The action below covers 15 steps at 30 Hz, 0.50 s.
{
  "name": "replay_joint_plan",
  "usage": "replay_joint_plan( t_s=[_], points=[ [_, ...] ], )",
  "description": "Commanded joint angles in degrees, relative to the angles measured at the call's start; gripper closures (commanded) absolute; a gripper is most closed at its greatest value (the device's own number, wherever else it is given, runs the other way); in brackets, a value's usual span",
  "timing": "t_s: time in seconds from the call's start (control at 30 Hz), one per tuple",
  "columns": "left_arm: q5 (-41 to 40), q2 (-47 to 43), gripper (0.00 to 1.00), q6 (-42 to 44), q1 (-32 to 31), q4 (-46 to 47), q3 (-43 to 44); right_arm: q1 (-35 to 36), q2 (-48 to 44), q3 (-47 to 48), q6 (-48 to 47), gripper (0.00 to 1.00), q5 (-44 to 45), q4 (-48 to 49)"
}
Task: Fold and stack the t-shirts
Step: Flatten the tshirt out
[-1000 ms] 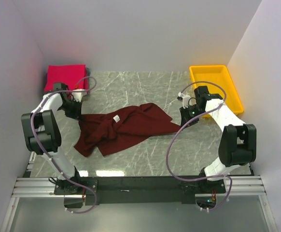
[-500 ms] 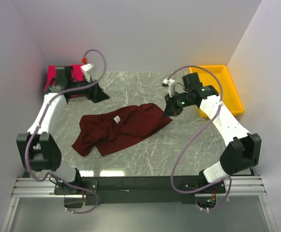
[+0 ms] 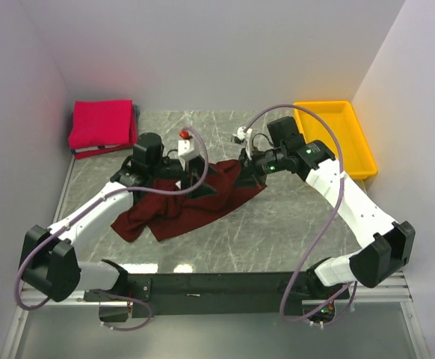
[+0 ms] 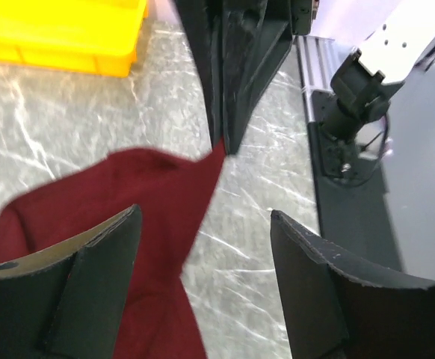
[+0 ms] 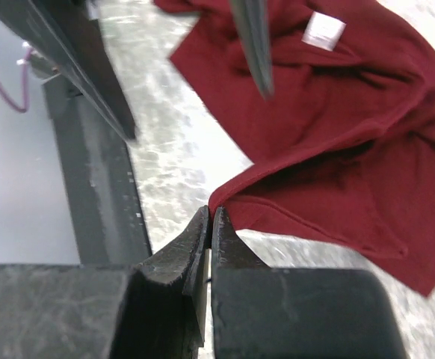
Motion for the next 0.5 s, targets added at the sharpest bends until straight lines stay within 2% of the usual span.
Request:
replay_joint_plan(
  t_s=[0.0, 0.13, 0.47],
  points=[
    [-5.89, -2.50, 0.26, 9.20, -2.43, 3.27, -0.86, 2.96, -2.88, -0.47, -0.15, 1.00, -2.03, 1.52],
    [-6.17, -2.14, 0.26, 13.42, -3.76, 3.70, -0.77, 4.37, -3.59, -0.56, -0.32, 1.00, -1.86, 1.17],
    [-3.61, -0.91, 0.32, 22.92, -9.82, -3.59, 0.72, 5.69, -2.45, 1.72, -1.38, 1.00, -1.24, 0.12]
  ],
)
